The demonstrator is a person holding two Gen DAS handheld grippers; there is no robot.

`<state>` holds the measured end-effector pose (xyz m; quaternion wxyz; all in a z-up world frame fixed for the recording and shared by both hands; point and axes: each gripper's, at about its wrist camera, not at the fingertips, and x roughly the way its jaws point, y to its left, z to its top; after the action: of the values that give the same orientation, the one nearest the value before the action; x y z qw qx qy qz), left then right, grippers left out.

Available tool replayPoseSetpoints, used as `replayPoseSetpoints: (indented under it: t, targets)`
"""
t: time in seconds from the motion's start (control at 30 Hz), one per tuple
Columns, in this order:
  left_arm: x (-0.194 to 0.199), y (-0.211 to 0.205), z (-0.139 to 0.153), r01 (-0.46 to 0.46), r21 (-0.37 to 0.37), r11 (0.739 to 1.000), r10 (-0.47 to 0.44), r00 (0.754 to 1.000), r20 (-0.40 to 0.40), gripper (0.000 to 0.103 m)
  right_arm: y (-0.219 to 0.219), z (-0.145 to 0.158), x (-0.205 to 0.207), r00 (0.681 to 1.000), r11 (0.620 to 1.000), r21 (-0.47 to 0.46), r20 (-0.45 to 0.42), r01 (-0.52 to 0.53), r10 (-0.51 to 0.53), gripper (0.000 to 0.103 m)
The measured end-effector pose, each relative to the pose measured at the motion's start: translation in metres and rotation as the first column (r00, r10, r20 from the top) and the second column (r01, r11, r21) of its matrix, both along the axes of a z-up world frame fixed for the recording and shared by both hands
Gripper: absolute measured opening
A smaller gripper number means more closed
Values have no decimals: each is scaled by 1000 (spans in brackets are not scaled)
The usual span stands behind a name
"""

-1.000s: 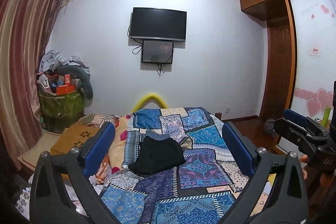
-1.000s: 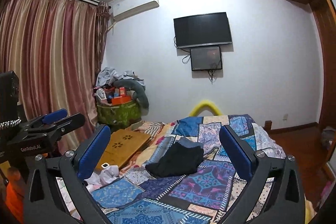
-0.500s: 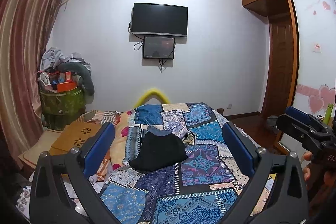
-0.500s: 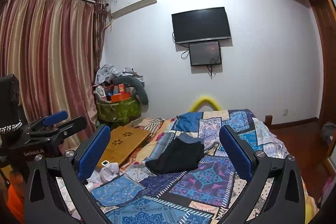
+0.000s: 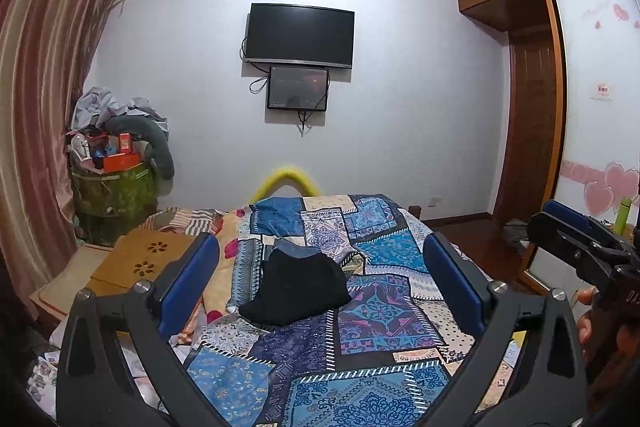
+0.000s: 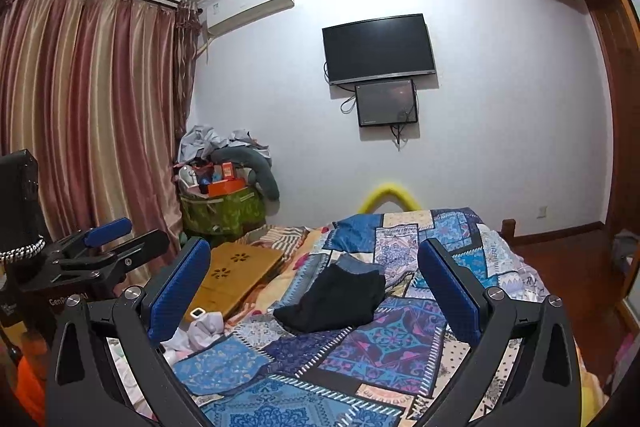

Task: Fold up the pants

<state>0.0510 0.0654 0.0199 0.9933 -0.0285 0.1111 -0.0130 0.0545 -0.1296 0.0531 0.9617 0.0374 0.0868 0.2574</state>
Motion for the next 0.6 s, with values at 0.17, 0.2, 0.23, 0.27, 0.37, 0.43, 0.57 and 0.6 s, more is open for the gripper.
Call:
replayPoseSetpoints:
  t: [0.17,0.2,0.23,0.27,0.37,0.43,0.57,0.6]
  targets:
    - [0,1,1,4,-7,1000,-4,1000,4,103,2,2,-2,1000,1000,-5,-2,3,-3,103]
    - [0,1,1,4,-7,1000,-4,1000,5,103,2,3,-2,1000,1000,-4,0,3,-3,103]
    - [0,1,1,2,-7,1000,-2,1000,5,103,3,3,-2,1000,1000,-4,1,4,-3,103]
    - [0,2,1,1,-7,1000,-1,1000,4,103,3,3,-2,1000,1000,-5,1,5,-5,103]
    - [0,2,1,5,-7,1000,-5,1000,1,103,3,3,-2,1000,1000,-3,1,6,-6,103]
    - [0,2,1,7,-7,1000,-7,1000,0,103,3,3,-2,1000,1000,-2,0,6,-6,103]
    - [0,1,1,10,-8,1000,-10,1000,-2,103,2,2,-2,1000,1000,-3,2,10,-10,103]
    - [1,1,1,11,-6,1000,-12,1000,-6,103,2,2,-2,1000,1000,-2,1,11,-11,103]
